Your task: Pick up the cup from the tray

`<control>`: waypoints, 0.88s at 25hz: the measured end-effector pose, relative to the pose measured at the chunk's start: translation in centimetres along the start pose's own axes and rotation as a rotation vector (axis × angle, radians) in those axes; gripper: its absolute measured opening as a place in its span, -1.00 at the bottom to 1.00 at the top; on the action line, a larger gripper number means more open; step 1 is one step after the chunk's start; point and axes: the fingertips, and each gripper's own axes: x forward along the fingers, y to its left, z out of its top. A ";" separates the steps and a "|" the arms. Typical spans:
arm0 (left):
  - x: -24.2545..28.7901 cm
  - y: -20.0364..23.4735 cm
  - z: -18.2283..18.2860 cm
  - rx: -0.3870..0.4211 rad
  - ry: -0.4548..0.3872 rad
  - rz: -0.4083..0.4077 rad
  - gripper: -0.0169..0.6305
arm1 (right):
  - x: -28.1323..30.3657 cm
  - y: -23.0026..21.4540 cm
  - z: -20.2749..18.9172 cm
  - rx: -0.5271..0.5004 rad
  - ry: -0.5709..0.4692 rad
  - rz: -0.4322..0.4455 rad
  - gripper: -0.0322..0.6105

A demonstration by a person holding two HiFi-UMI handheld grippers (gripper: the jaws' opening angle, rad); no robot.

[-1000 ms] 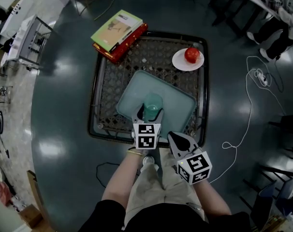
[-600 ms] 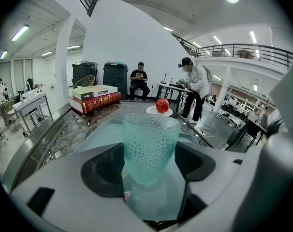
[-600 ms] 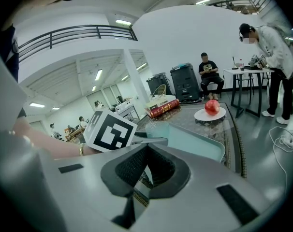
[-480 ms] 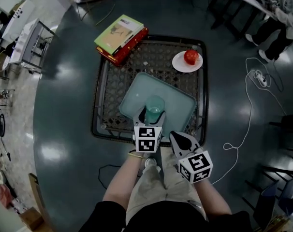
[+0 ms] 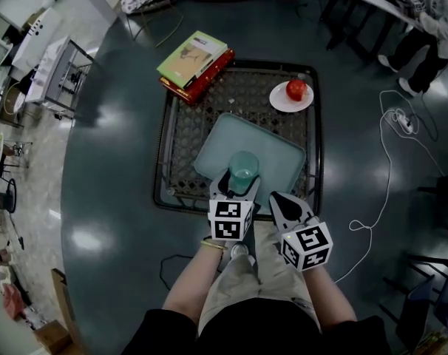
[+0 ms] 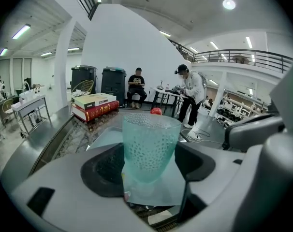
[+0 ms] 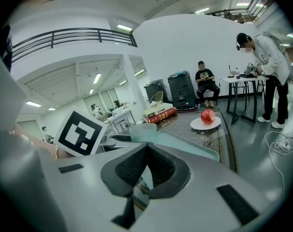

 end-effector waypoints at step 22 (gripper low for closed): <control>-10.5 -2.0 0.8 0.001 -0.073 -0.013 0.08 | -2.9 4.9 0.8 -0.072 -0.061 0.013 -0.89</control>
